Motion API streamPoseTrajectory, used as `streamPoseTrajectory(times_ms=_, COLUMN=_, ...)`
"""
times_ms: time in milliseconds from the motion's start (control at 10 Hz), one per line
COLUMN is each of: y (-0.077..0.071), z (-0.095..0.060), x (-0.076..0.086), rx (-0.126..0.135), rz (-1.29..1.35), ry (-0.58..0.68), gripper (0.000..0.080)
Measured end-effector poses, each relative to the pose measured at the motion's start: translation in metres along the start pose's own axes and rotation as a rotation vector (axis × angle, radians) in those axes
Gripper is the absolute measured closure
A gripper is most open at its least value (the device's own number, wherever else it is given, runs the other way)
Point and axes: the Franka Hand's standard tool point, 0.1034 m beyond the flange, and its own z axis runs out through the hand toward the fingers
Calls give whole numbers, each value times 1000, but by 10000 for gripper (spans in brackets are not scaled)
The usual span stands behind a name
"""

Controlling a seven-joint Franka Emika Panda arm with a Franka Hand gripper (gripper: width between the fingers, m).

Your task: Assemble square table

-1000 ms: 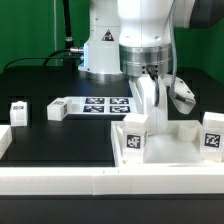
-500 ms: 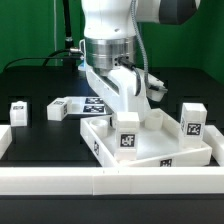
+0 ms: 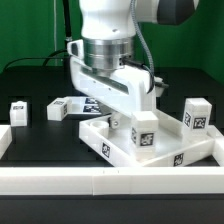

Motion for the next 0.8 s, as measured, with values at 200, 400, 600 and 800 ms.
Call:
streamPoseTrajectory(times_ms=200, y=7, z=-2, x=18, rx=1, rz=-236, ry=7, gripper=741)
streamPoseTrajectory(times_ms=400, y=8, z=-1, x=28, rx=-5, rz=-413, ry=15, gripper=741)
streamPoseTrajectory(times_ms=600, y=9, z=0, x=27, rx=-9, rz=-502, ry=12, gripper=741)
streamPoseTrajectory(times_ms=800, y=11, z=0, x=28, rx=-16, rz=-670, ry=12, gripper=741)
